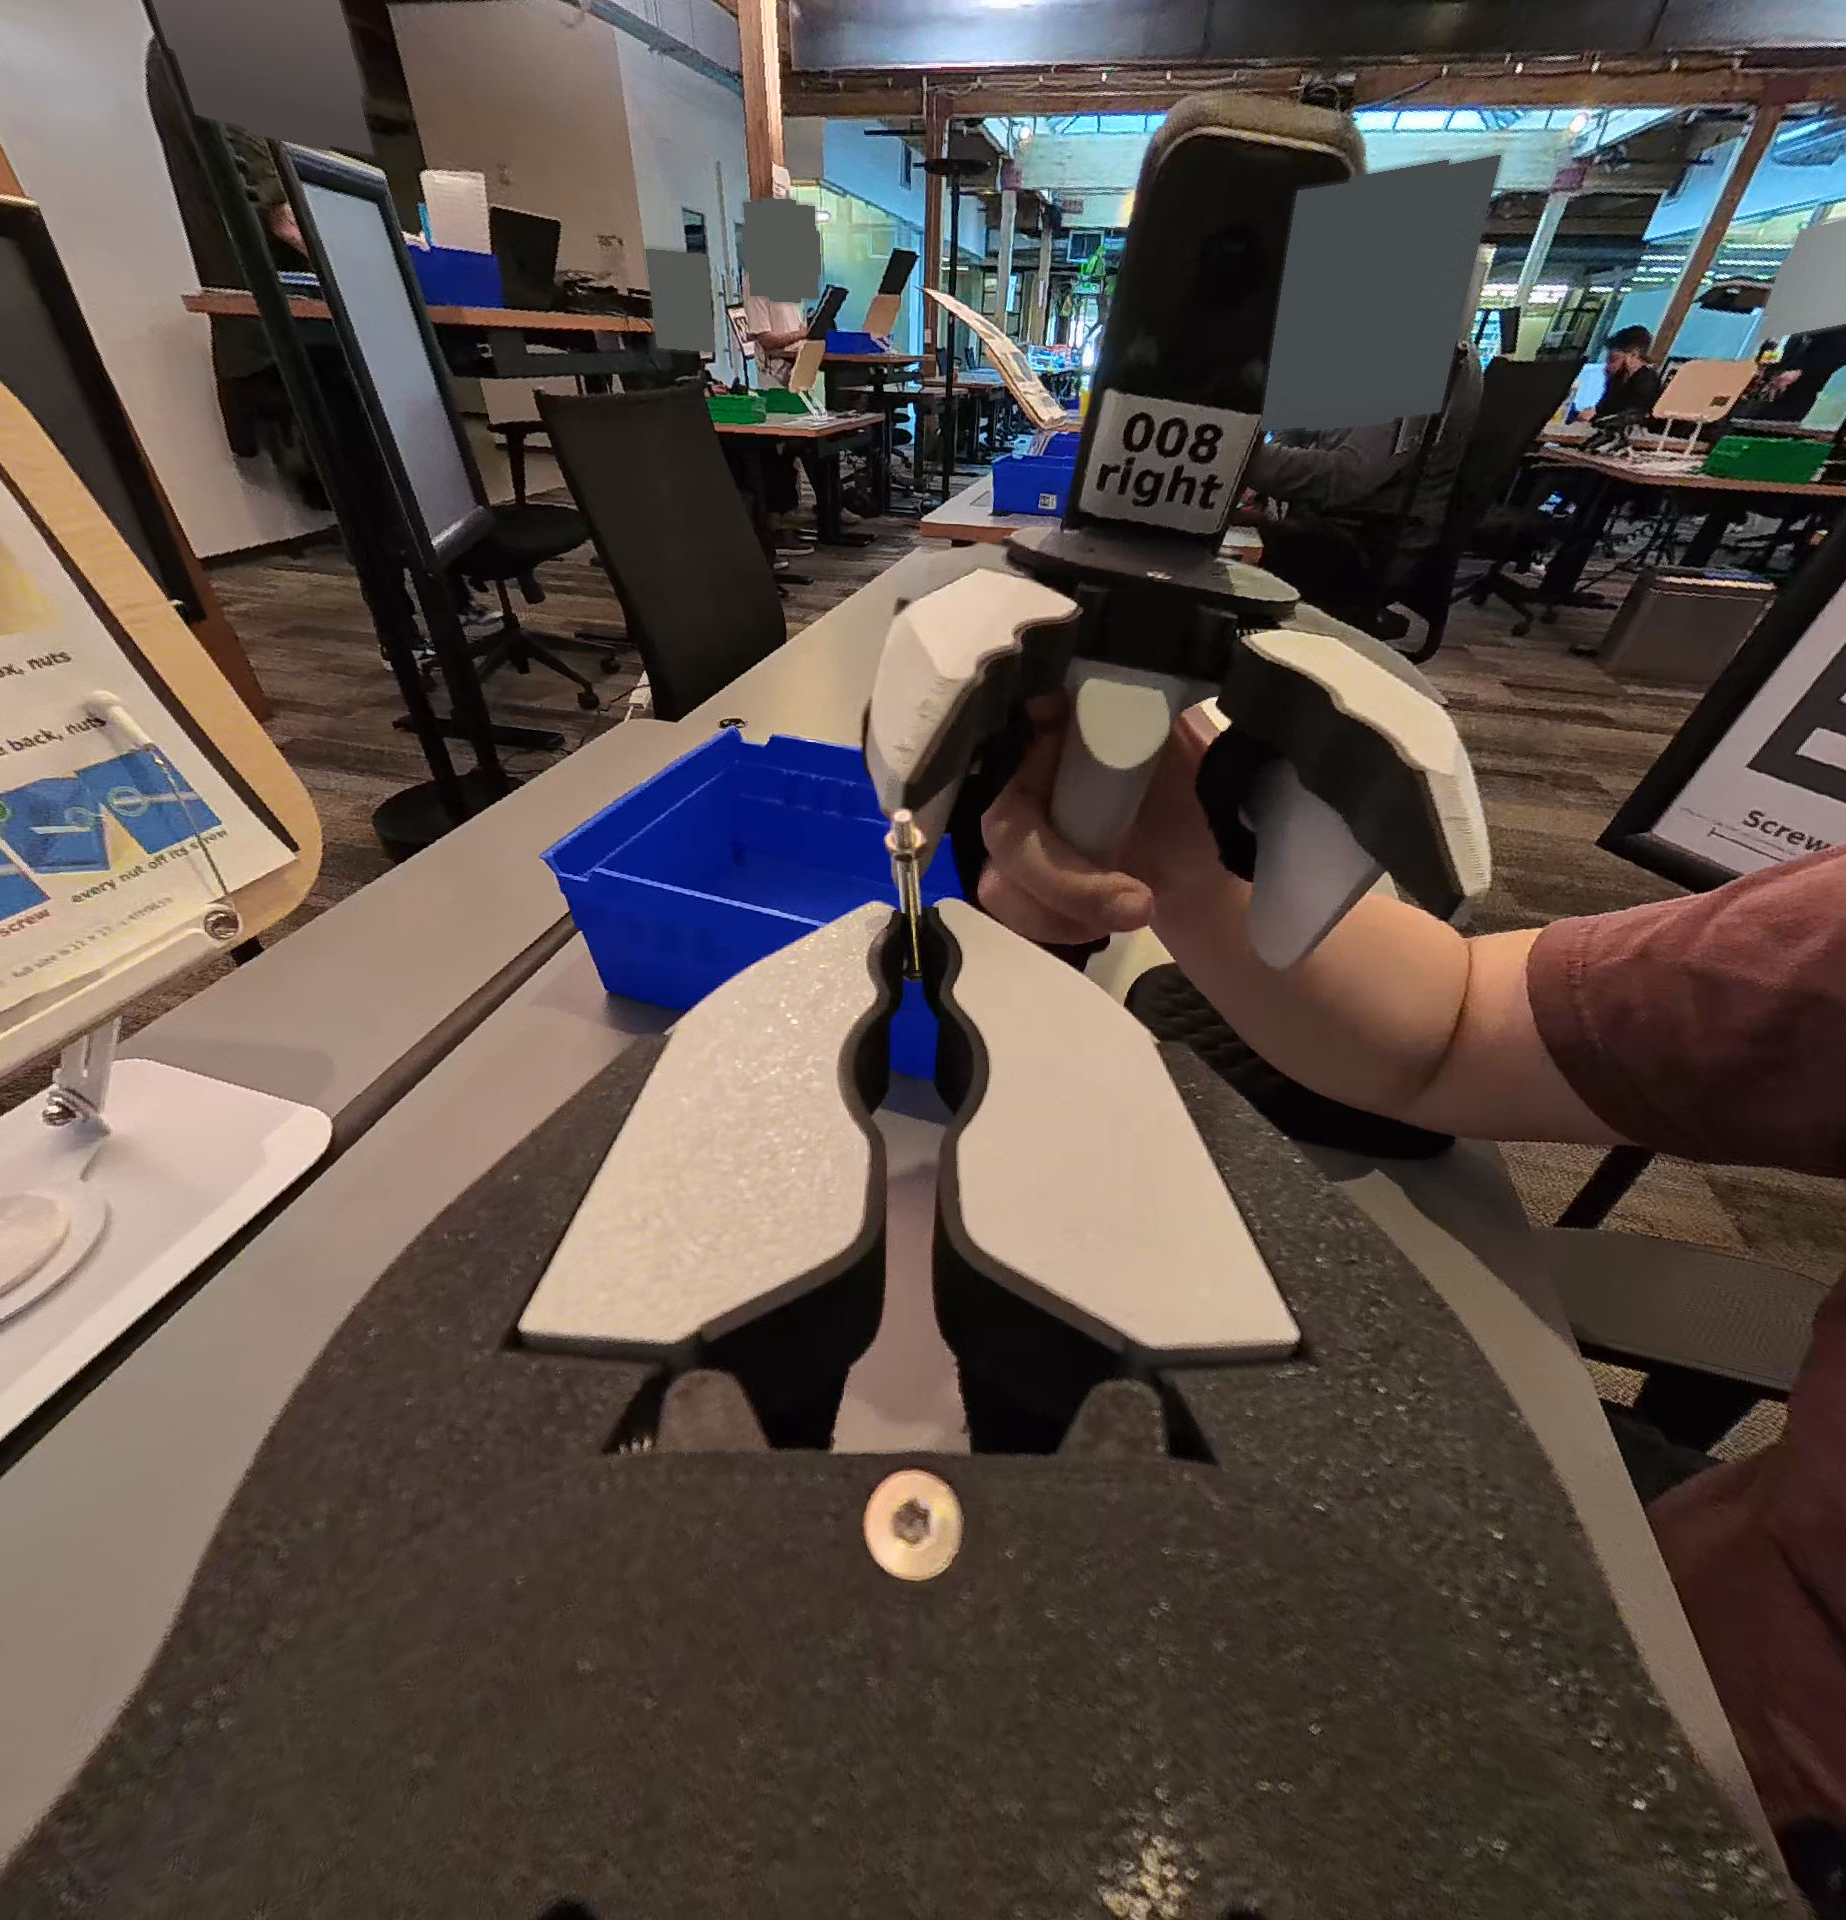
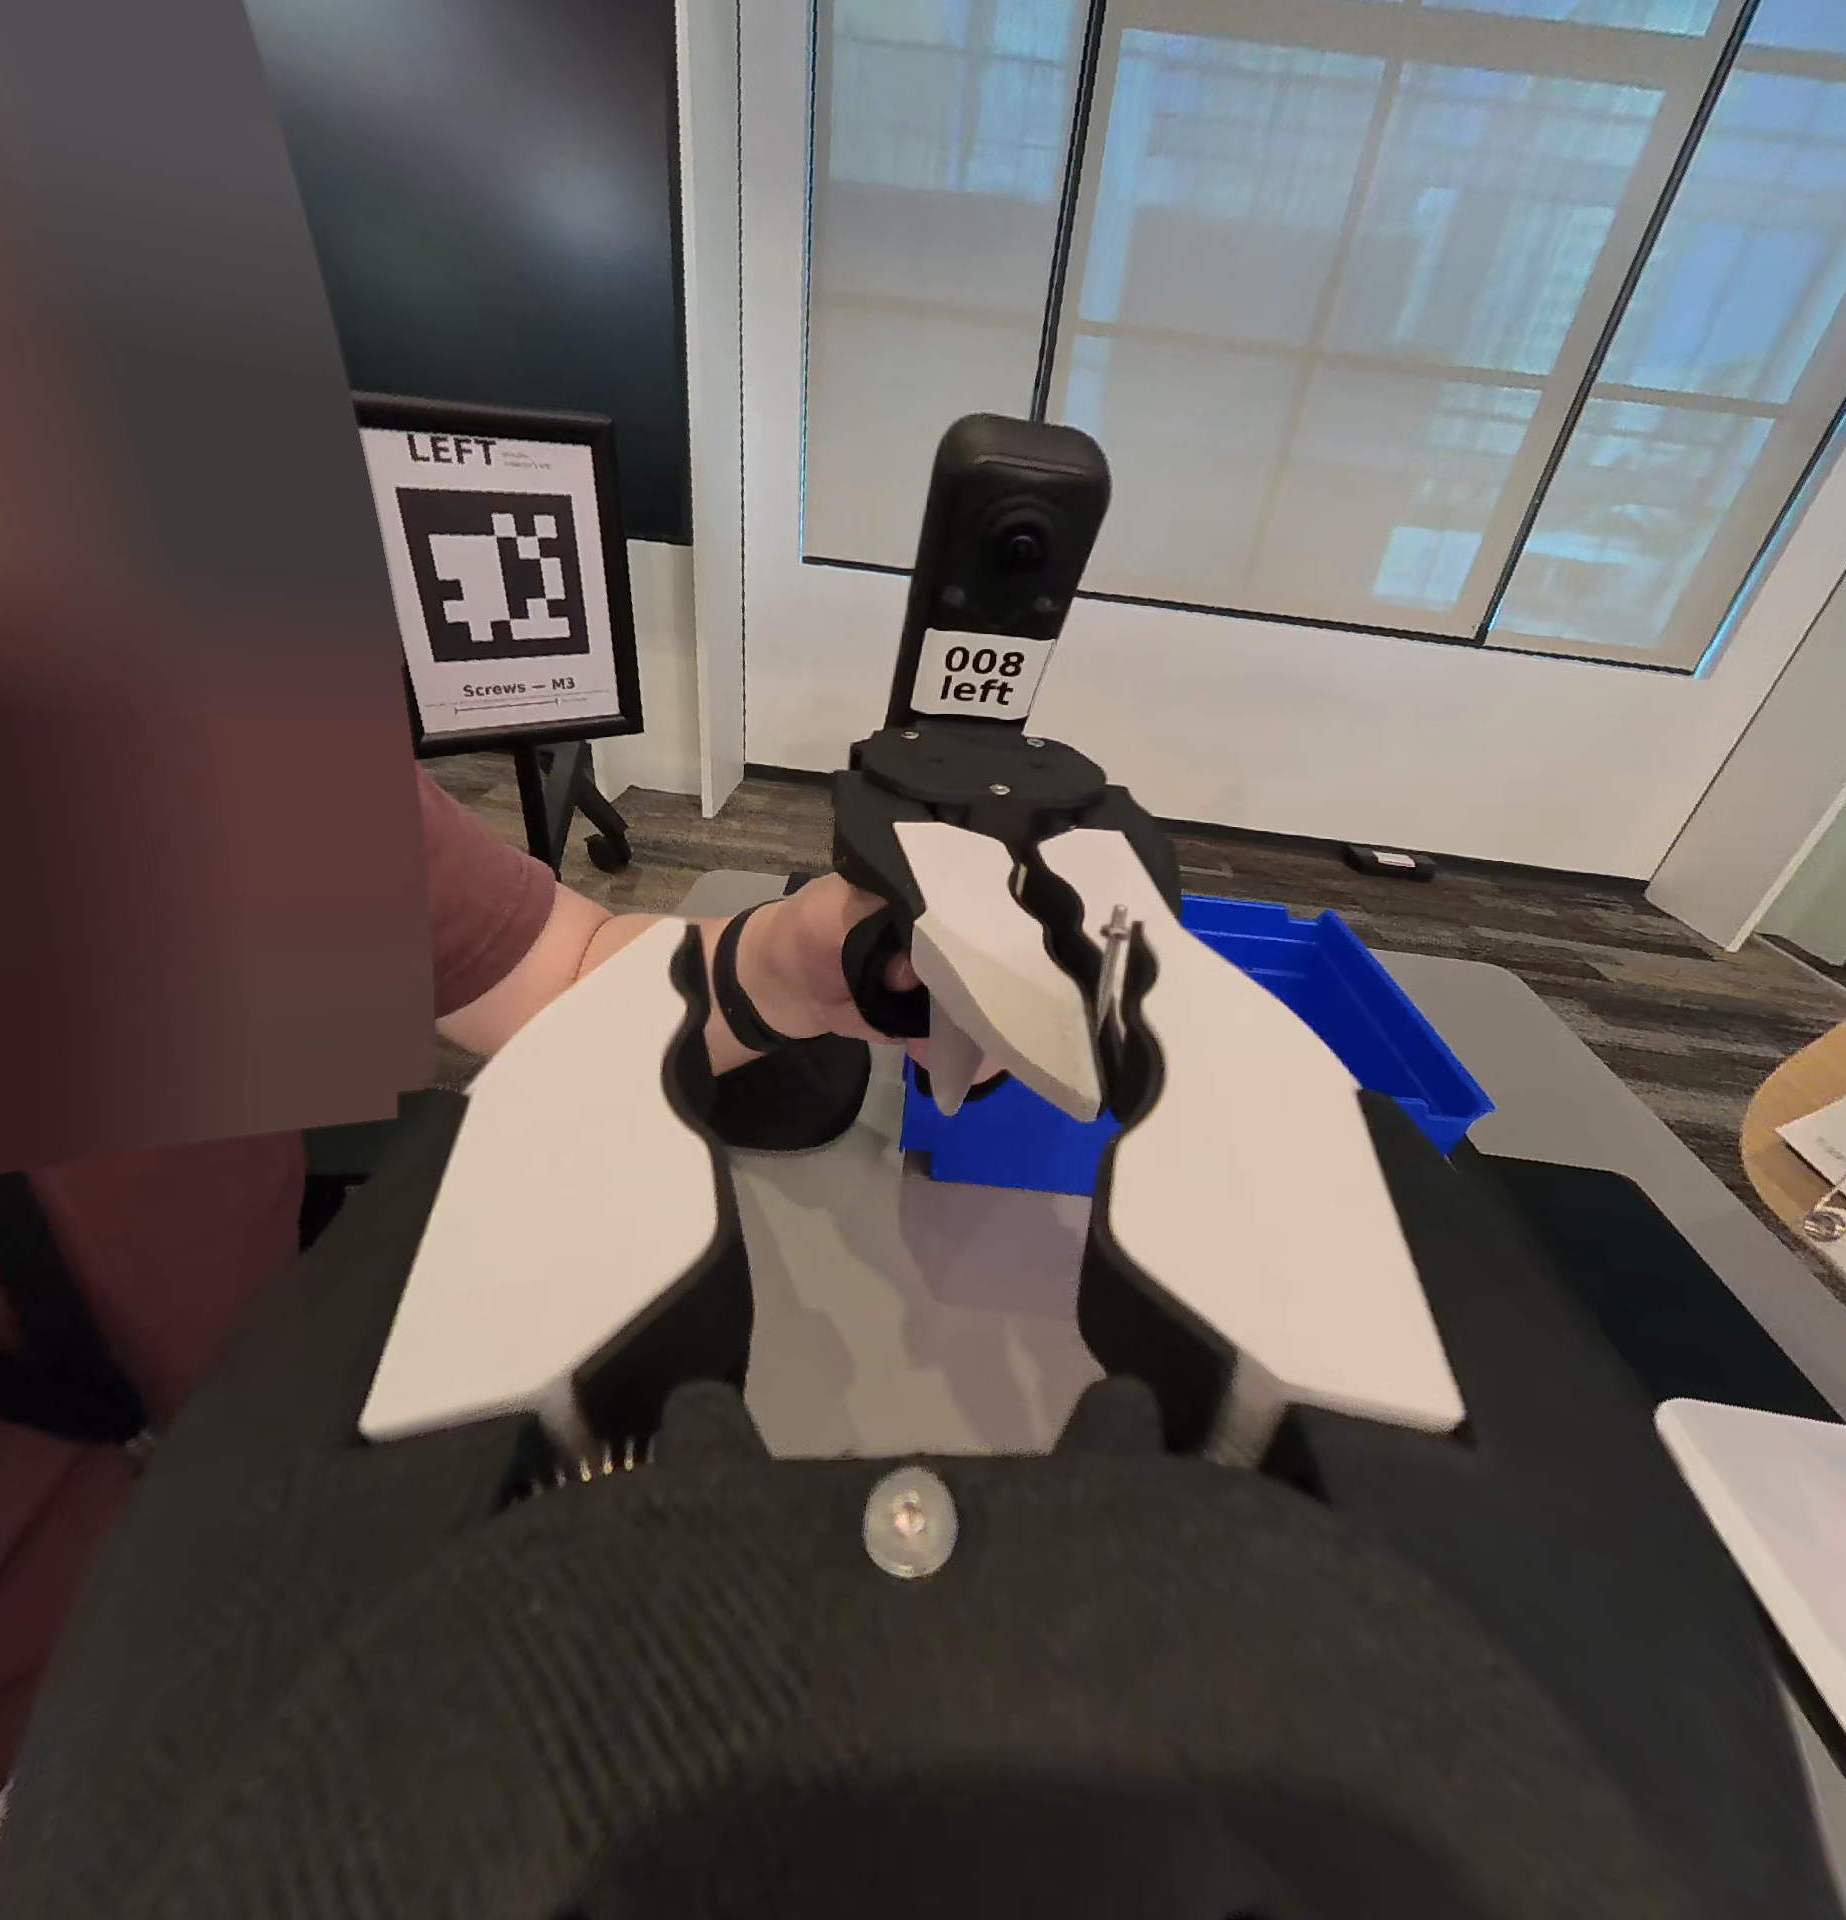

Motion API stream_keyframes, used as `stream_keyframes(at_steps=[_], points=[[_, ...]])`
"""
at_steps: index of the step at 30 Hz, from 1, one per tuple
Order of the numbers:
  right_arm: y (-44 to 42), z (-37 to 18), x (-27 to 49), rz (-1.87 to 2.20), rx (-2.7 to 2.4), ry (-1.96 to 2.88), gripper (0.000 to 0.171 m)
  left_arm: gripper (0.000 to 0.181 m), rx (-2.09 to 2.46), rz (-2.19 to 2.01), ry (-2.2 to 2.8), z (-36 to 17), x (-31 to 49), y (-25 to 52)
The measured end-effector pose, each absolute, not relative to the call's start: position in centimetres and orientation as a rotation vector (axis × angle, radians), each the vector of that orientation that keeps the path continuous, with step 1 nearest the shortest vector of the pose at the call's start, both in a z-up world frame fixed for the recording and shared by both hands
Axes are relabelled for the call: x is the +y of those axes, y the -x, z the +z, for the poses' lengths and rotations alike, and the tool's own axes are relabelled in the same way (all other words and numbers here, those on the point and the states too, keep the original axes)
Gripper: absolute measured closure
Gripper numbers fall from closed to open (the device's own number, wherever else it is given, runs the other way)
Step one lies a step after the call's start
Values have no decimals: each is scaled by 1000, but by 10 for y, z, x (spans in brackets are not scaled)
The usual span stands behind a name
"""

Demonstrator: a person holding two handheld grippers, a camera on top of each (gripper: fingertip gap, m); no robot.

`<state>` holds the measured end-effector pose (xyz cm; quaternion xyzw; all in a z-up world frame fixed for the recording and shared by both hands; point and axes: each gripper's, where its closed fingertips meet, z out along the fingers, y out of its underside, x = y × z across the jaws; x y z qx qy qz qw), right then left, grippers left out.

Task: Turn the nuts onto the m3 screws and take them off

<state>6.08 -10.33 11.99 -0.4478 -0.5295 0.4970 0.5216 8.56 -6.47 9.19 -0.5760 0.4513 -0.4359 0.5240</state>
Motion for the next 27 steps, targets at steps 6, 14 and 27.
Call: stream_keyframes(at_steps=[6,14,27], points=[[-54,115,-101,1178,-1260,1104,91,179,1180,-1047,1383,82,-81,-99],[-43,95,-109,1049,-1395,1142,80,179,1146,-985,1420,78,-70,-95],[-64,107,-78,1084,-1230,1238,149,179,1167,-1014,1414,82,-76,-93]])
